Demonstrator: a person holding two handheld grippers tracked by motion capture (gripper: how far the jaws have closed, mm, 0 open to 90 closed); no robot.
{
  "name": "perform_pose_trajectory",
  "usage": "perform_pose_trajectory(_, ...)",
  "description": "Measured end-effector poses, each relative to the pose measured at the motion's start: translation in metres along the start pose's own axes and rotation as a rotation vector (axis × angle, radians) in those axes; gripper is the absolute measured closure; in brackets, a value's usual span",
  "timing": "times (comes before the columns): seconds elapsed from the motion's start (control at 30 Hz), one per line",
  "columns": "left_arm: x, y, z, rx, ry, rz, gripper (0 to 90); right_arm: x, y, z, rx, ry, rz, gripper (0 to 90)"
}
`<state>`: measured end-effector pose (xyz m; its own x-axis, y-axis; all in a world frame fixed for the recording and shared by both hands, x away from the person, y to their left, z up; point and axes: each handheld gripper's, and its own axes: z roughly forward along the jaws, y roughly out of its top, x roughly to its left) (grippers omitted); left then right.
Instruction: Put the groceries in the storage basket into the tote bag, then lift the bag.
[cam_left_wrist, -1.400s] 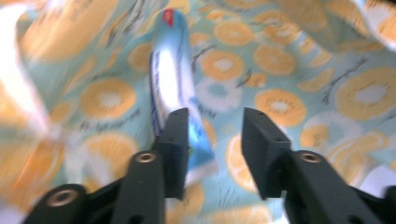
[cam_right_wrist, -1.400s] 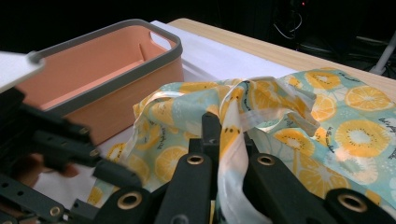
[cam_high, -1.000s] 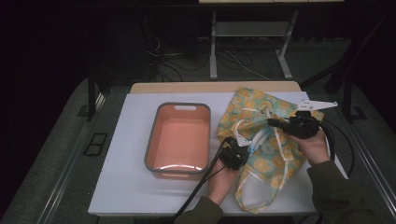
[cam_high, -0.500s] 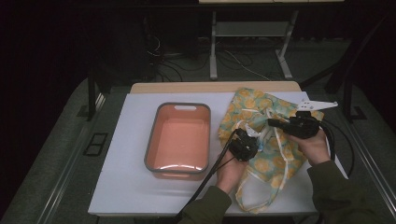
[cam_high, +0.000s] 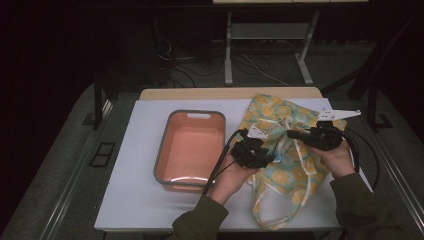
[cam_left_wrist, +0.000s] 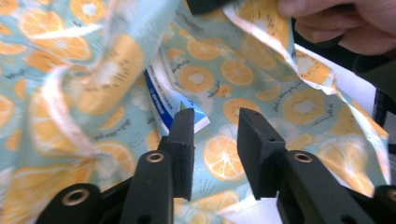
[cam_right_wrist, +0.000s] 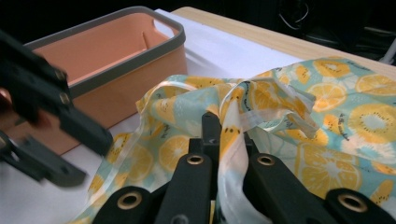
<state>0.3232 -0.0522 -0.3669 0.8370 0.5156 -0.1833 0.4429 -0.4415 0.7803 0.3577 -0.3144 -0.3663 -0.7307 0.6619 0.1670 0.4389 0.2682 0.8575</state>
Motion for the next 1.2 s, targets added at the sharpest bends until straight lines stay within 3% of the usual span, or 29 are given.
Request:
perform_pose_trajectory(0.07, 0.003, -0.001, -0.009, 0.008, 0.012, 0.024, 60.1, 0.001, -0.001, -0.001, 0.009, 0.005, -0.001, 89.3)
perform_pose_trajectory(0.23, 0.014, -0.005, -0.021, 0.01, 0.041, 0.015, 55.2, 0.002, -0.005, -0.002, 0.042, 0.014, -0.009, 88.9)
perform_pose_trajectory(0.5, 0.024, -0.011, -0.033, -0.008, 0.054, 0.018, 52.4, 0.005, -0.011, -0.003, 0.078, 0.015, -0.01, 88.3)
perform_pose_trajectory(0.53, 0.025, -0.011, -0.034, -0.013, 0.056, 0.015, 52.2, 0.006, -0.012, -0.004, 0.082, 0.012, -0.006, 85.6)
perform_pose_trajectory(0.63, 0.026, -0.012, -0.037, -0.016, 0.053, 0.016, 51.4, 0.01, -0.012, -0.012, 0.083, -0.009, 0.017, 59.4)
perform_pose_trajectory(0.7, 0.027, -0.012, -0.039, -0.022, 0.049, 0.022, 50.8, 0.015, -0.01, -0.021, 0.071, -0.045, 0.004, 54.0)
perform_pose_trajectory(0.8, 0.029, -0.014, -0.042, -0.016, 0.05, 0.028, 49.5, 0.028, -0.007, -0.034, 0.055, -0.041, -0.032, 49.0)
perform_pose_trajectory(0.9, 0.032, -0.016, -0.045, -0.026, 0.045, 0.02, 48.3, 0.046, -0.007, -0.041, 0.046, -0.028, -0.064, 46.7)
perform_pose_trajectory(0.97, 0.032, -0.017, -0.046, -0.023, 0.044, 0.025, 47.7, 0.057, -0.009, -0.04, 0.059, 0.018, -0.077, 47.1)
perform_pose_trajectory(1.07, 0.031, -0.018, -0.045, -0.021, 0.043, 0.028, 46.7, 0.07, -0.02, -0.029, 0.102, 0.073, -0.094, 48.3)
perform_pose_trajectory(1.2, 0.029, -0.018, -0.044, -0.019, 0.037, 0.036, 46.2, 0.078, -0.038, -0.01, 0.181, 0.106, -0.123, 47.9)
